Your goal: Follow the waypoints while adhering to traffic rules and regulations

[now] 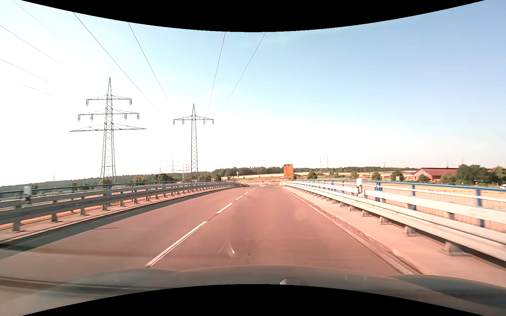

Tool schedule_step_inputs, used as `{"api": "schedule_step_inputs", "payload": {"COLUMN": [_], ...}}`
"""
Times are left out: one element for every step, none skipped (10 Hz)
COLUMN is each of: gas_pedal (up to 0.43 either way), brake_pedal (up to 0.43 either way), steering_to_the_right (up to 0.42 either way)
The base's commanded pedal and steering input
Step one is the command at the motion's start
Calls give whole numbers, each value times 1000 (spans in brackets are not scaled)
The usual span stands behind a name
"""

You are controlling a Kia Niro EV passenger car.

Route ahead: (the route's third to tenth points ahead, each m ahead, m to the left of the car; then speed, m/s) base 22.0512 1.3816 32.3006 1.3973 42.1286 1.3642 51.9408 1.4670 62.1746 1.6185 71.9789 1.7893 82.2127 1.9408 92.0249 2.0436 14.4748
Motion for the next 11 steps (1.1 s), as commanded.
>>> {"api": "schedule_step_inputs", "payload": {"gas_pedal": [0, 0, 0, 0, 0, 0, 0, 0, 0, 0, 0], "brake_pedal": [0, 0, 0, 0, 0, 0, 0, 0, 0, 0, 18], "steering_to_the_right": [-6, -6, -6, -6, -5, -5, -4, -4, -4, -4, -4]}}
